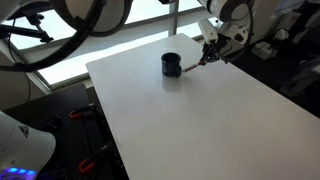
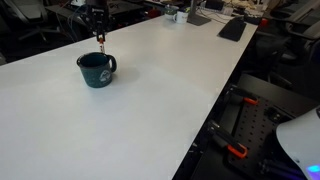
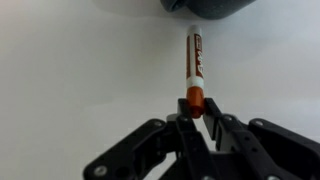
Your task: Take the marker out of the mug and place it on the table to the right of the mug
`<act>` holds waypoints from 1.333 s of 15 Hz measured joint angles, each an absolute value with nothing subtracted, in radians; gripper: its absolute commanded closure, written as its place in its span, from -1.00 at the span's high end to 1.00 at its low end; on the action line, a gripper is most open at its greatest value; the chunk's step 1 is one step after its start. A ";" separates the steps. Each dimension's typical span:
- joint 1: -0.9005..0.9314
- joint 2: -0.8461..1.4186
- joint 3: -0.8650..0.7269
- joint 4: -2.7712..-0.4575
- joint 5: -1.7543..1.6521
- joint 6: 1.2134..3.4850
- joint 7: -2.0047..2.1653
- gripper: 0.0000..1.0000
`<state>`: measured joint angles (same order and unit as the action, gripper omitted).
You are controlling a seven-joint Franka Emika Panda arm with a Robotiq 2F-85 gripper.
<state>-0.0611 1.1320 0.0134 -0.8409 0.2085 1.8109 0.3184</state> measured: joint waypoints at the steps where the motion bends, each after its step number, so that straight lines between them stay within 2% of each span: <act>1: -0.061 1.143 0.013 -0.835 0.208 1.802 0.319 -0.90; 7: -0.061 1.189 0.010 -0.803 0.204 1.775 0.320 -0.90; 8: -0.061 1.193 0.009 -0.798 0.204 1.773 0.320 -0.09; 9: -0.060 1.196 0.006 -0.793 0.200 1.766 0.321 -0.57; 12: -0.060 1.199 0.005 -0.794 0.199 1.766 0.321 -0.15; 13: -0.060 1.199 0.005 -0.794 0.199 1.766 0.320 -0.09; 20: -0.060 1.199 0.005 -0.794 0.199 1.766 0.320 -0.09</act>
